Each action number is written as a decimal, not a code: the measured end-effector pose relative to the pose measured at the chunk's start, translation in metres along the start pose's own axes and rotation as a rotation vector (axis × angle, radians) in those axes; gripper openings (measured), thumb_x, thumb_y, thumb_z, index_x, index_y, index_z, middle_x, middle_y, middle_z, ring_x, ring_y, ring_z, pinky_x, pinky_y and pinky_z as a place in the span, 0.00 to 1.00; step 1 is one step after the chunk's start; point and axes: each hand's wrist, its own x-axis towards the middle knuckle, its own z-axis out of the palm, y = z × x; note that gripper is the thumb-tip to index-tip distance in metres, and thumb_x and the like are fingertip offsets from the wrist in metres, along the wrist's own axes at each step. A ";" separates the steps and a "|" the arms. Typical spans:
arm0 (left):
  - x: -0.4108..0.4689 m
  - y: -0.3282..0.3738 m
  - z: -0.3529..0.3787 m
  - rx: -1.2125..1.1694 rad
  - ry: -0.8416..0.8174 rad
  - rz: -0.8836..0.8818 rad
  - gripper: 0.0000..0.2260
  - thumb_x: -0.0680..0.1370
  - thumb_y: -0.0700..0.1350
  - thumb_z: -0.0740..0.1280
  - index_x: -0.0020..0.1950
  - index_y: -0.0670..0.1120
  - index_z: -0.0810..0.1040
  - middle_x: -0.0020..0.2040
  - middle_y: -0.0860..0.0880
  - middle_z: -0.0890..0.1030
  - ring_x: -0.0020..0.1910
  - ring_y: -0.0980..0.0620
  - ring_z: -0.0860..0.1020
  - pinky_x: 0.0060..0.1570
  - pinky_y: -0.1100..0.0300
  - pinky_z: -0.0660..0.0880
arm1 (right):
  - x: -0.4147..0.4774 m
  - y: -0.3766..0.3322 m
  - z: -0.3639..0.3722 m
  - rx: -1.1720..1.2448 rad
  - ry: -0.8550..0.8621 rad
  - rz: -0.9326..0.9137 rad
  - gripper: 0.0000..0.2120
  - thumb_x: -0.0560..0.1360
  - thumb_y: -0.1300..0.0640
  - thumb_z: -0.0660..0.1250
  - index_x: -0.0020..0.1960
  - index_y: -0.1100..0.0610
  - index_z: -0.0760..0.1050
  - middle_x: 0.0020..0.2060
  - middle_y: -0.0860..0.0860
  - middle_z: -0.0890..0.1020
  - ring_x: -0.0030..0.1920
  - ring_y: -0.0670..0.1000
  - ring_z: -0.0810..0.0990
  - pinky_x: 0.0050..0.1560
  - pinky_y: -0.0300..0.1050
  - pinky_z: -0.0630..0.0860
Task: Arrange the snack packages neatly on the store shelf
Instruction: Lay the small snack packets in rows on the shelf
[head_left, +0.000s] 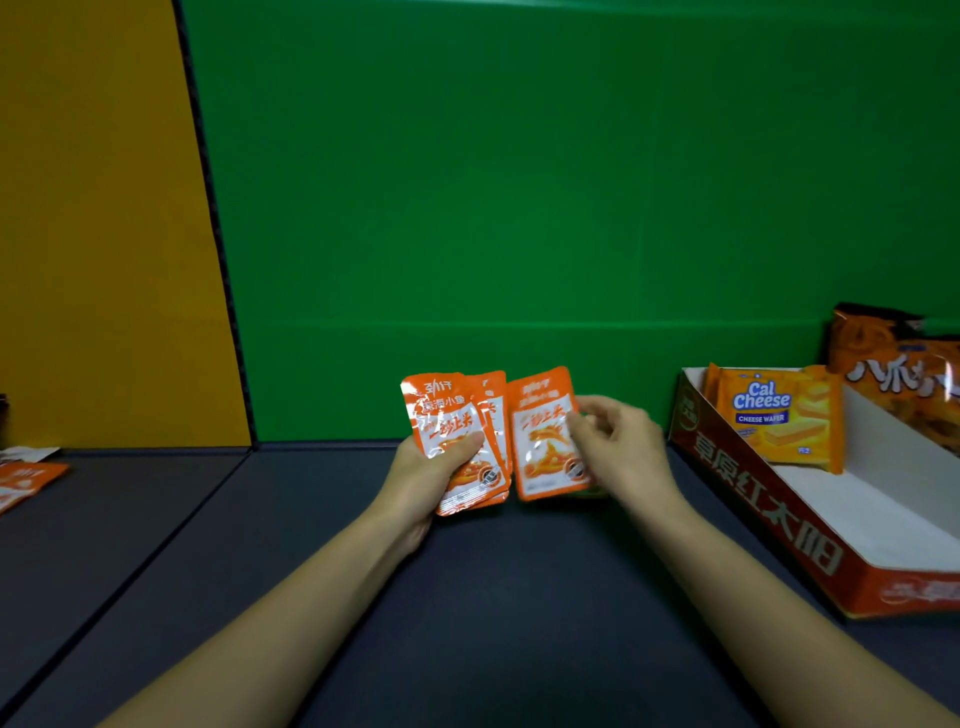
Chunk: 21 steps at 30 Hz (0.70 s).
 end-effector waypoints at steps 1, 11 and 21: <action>0.000 0.001 -0.001 -0.001 0.006 -0.001 0.07 0.74 0.39 0.69 0.52 0.44 0.78 0.46 0.46 0.84 0.37 0.52 0.83 0.42 0.57 0.81 | 0.007 0.004 -0.010 0.001 0.027 0.031 0.12 0.76 0.57 0.64 0.58 0.58 0.79 0.47 0.56 0.84 0.45 0.57 0.84 0.52 0.56 0.79; -0.001 -0.006 -0.001 0.076 -0.022 -0.045 0.07 0.74 0.40 0.69 0.52 0.44 0.79 0.46 0.46 0.85 0.39 0.51 0.84 0.41 0.58 0.80 | 0.043 0.069 -0.037 -0.025 0.013 0.381 0.12 0.77 0.58 0.63 0.57 0.62 0.78 0.46 0.56 0.82 0.50 0.57 0.82 0.58 0.55 0.77; -0.002 -0.008 0.000 0.105 -0.029 -0.053 0.06 0.74 0.41 0.70 0.50 0.46 0.79 0.46 0.46 0.85 0.39 0.51 0.84 0.45 0.56 0.79 | 0.044 0.076 -0.023 -0.367 -0.019 0.359 0.12 0.76 0.54 0.62 0.56 0.55 0.80 0.55 0.55 0.81 0.56 0.56 0.78 0.56 0.49 0.75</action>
